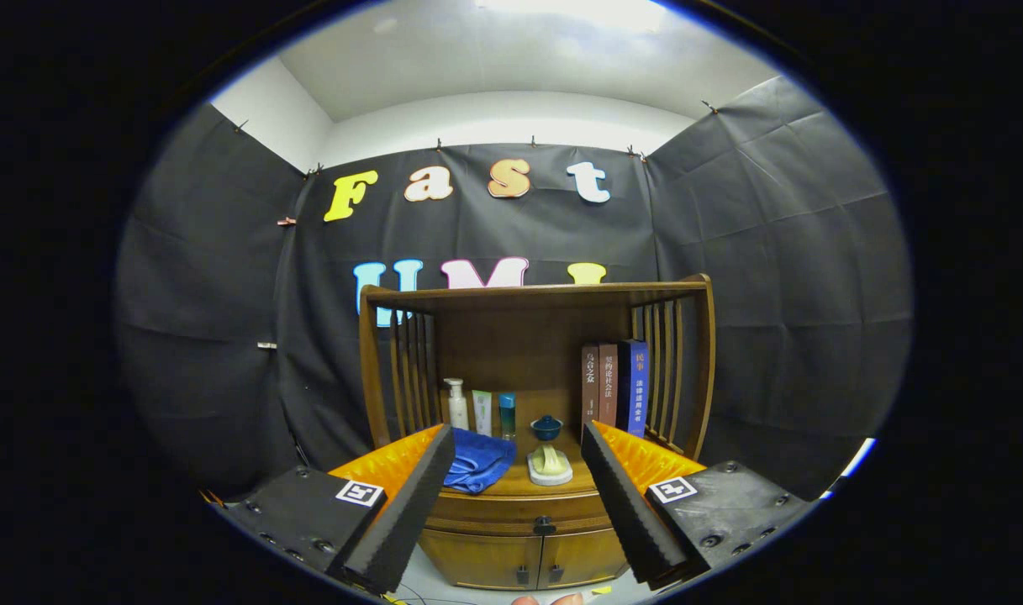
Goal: Pull open the drawer, take out the items inside it, and place them on the countertop above the cabinet.
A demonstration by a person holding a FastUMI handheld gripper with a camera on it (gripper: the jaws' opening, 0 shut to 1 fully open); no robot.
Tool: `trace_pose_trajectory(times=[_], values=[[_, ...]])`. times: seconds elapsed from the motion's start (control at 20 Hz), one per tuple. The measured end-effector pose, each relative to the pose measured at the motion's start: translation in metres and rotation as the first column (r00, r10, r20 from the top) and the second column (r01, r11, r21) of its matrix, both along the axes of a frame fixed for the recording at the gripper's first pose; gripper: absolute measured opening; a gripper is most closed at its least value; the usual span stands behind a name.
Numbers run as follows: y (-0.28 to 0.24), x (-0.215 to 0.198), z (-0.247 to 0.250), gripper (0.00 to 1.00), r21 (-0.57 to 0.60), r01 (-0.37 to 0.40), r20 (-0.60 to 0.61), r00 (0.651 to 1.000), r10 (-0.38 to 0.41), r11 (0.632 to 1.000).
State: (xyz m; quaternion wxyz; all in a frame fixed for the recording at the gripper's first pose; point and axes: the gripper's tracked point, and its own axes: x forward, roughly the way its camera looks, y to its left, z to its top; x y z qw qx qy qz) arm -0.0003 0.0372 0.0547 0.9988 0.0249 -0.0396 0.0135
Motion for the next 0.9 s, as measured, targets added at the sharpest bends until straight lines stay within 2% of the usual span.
trace_pose_trajectory(times=[0.9], values=[[-0.017,0.010,-0.033,0.99,-0.009,-0.001,-0.058,0.998,0.000,1.000]])
